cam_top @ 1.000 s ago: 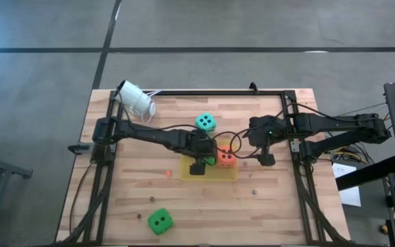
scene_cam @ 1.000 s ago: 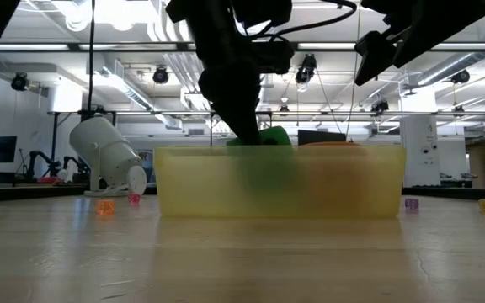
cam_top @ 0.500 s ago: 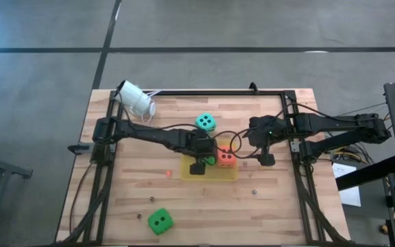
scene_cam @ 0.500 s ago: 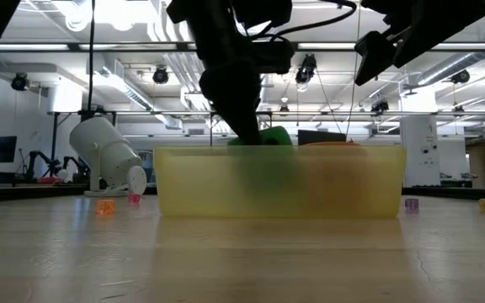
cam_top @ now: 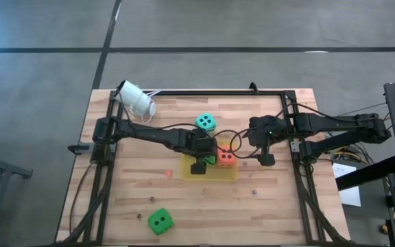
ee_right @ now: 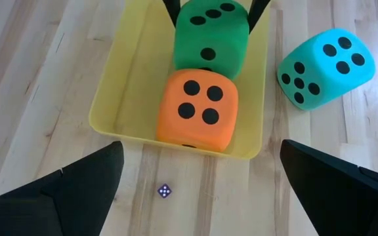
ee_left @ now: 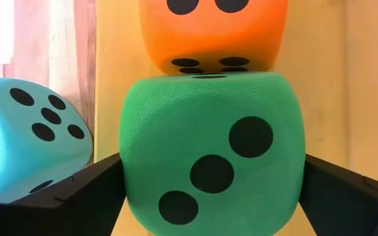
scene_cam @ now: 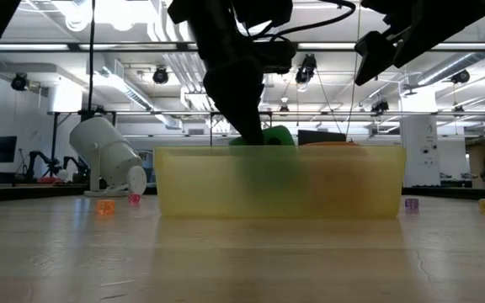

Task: Pick & Place Dice
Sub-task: Put the top big green dice into the yellow bin

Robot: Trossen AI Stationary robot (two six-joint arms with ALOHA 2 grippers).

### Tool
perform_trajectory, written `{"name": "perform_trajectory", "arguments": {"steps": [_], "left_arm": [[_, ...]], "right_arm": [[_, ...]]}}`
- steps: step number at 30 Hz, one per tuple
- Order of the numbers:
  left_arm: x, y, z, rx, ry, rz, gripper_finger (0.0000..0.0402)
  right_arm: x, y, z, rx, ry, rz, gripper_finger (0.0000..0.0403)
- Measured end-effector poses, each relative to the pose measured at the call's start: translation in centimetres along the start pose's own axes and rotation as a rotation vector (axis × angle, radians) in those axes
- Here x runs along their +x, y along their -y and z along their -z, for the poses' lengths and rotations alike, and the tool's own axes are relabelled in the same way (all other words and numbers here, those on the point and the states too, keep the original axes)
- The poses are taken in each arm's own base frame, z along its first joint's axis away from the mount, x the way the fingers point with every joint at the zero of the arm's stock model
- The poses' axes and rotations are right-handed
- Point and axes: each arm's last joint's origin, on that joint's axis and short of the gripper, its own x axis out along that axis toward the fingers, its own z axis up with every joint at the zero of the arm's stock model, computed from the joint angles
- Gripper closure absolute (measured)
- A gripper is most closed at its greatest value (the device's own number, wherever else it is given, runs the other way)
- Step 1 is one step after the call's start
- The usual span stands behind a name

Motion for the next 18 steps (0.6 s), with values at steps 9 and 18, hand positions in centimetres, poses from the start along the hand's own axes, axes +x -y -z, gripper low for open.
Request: {"name": "perform_trajectory", "arguments": {"steps": [9, 18], "left_arm": [[-0.02, 0.07, -0.04, 0.000, 0.003, 0.001, 0.0007], [-0.03, 0.06, -0.18, -0.006, 0.017, 0.000, 0.0007]], "right_arm": [[0.00, 0.01, -0.03, -0.009, 0.003, 0.001, 0.0003], [0.00, 0.01, -0.07, 0.062, 0.007, 0.000, 0.0003]]}}
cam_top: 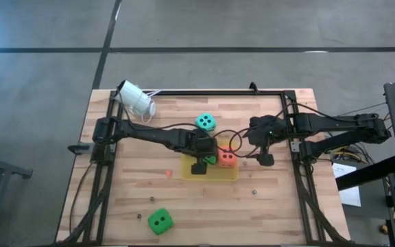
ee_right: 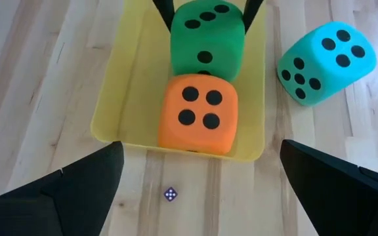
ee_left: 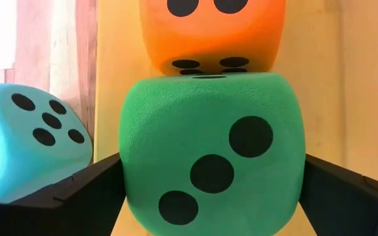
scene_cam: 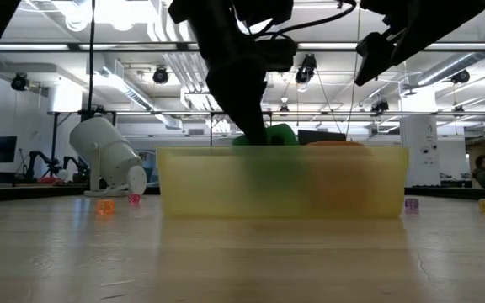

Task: Pick & Place Dice
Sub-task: Put the top big green dice into the yellow bin

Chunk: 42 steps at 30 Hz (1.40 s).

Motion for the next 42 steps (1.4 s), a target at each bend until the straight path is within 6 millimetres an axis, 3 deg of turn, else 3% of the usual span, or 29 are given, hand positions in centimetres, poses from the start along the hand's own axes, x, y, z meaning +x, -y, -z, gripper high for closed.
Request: {"name": "perform_trajectory", "arguments": {"steps": [10, 14, 18, 25, 31, 36, 42], "left_arm": [[0.0, 0.0, -0.4, -0.020, 0.042, -0.001, 0.0006], [0.0, 0.0, -0.4, -0.019, 0.041, -0.001, 0.0006], [0.0, 0.0, -0.4, -0.020, 0.041, -0.001, 0.0005], [0.0, 0.0, -0.4, -0.019, 0.040, -0.001, 0.0006], [0.0, 0.0, -0.4, -0.019, 0.039, -0.001, 0.0005], [0.0, 0.0, -0.4, -0.019, 0.039, -0.001, 0.0005], [0.0, 0.0, -0.4, -0.019, 0.039, -0.001, 0.0004]], "right_arm": [[0.0, 0.0, -0.1, -0.016, 0.006, -0.013, 0.0003], [0.0, 0.0, -0.4, -0.042, 0.041, -0.011, 0.0021], [0.0, 0.0, -0.7, -0.068, 0.077, -0.006, 0.0076], [0.3, 0.0, -0.2, -0.069, 0.068, -0.007, 0.0210], [-0.7, -0.1, 0.5, -0.106, 0.107, -0.001, 0.0303], [-1.1, -0.3, 1.8, -0.107, 0.137, 0.003, 0.0358], [0.5, -0.3, 3.2, -0.117, 0.220, 0.013, 0.0392]]}}
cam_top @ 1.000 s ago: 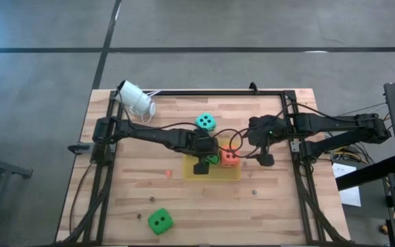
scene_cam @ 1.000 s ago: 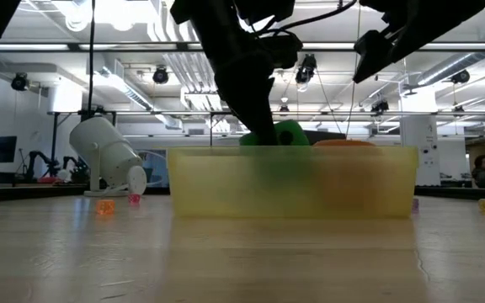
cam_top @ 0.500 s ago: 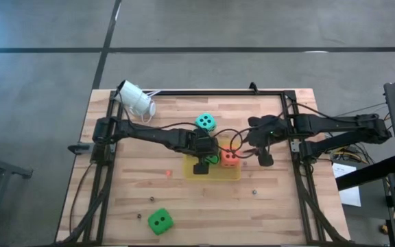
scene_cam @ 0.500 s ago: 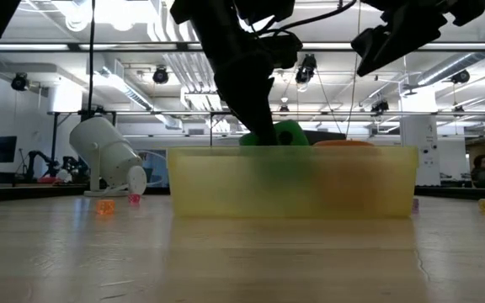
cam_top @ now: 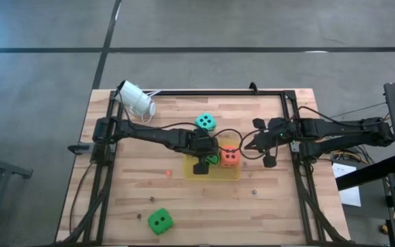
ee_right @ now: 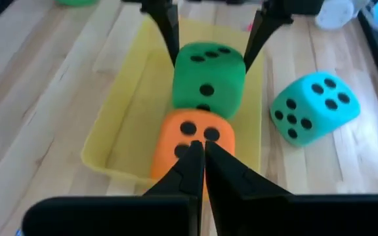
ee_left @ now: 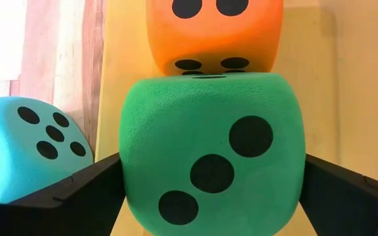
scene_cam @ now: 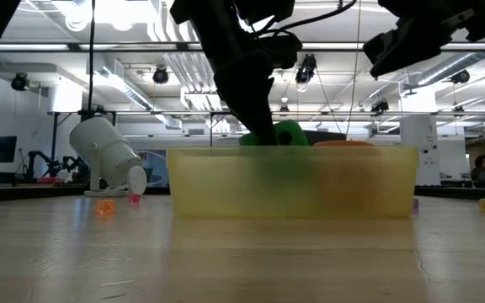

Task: Pick & Place Dice
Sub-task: Put the top big green dice into the yellow bin

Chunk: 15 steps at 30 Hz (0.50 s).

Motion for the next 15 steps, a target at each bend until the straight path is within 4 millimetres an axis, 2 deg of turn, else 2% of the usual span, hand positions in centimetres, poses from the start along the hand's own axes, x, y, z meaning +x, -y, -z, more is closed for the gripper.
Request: {"name": "perform_trajectory", "arguments": {"steps": [7, 15], "left_arm": [[0.0, 0.0, -0.2, -0.004, 0.021, -0.001, 0.0005], [0.0, 0.0, -0.2, -0.004, 0.022, -0.001, 0.0003]], "right_arm": [[1.7, -0.2, 1.0, -0.040, 0.148, -0.012, 0.0394], [4.3, -0.4, 3.3, -0.049, 0.254, 0.004, 0.0394]]}}
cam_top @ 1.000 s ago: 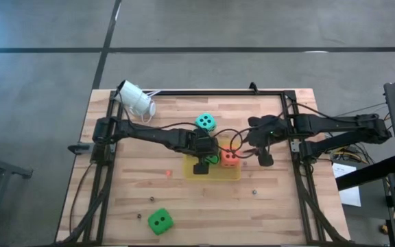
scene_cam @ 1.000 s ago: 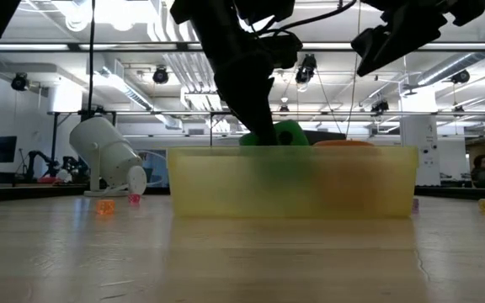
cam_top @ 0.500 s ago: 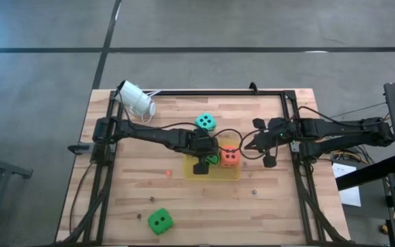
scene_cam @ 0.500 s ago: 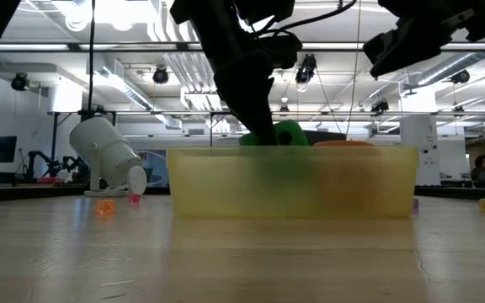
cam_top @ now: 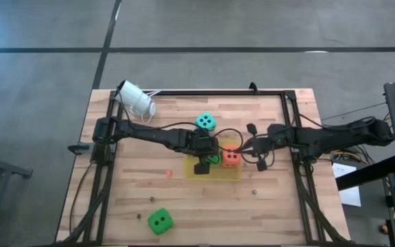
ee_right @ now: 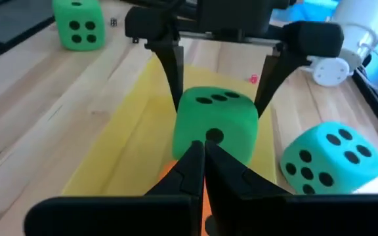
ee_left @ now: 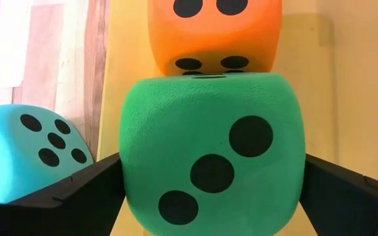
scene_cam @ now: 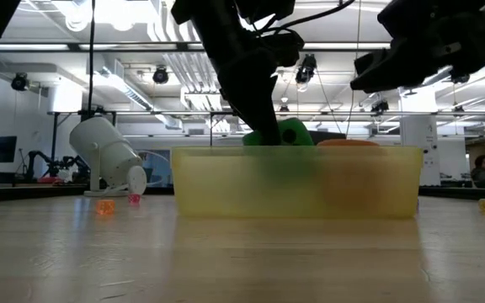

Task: Pick & Place Dice
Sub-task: Put the top big green dice into the yellow bin

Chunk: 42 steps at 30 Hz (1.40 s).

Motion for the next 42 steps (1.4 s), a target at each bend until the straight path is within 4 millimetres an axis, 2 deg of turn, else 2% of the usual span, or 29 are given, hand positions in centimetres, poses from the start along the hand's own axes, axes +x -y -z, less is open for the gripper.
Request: {"name": "perform_trajectory", "arguments": {"steps": [8, 16, 21, 27, 36, 42], "left_arm": [[0.0, 0.0, 0.0, -0.001, 0.002, 0.000, 0.0003], [0.0, 0.0, 0.0, -0.004, 0.002, 0.000, 0.0003], [0.0, 0.0, 0.0, -0.003, 0.002, 0.000, 0.0003], [0.0, 0.0, 0.0, -0.003, 0.000, 0.000, 0.0003], [0.0, 0.0, 0.0, -0.001, 0.001, 0.000, 0.0003], [0.0, 0.0, -0.1, -0.001, 0.015, 0.000, 0.0002]], "right_arm": [[2.0, 0.1, 0.8, -0.021, 0.206, 0.047, 0.0394], [5.4, 0.5, 1.2, -0.035, 0.163, 0.034, 0.0394], [6.8, 0.5, 0.9, -0.042, 0.167, -0.038, 0.0394], [8.4, 0.9, 0.5, -0.018, 0.150, -0.044, 0.0394], [9.1, 0.9, 0.9, 0.020, 0.119, -0.050, 0.0394], [9.2, 1.0, 1.5, 0.053, 0.059, 0.018, 0.0394]]}}
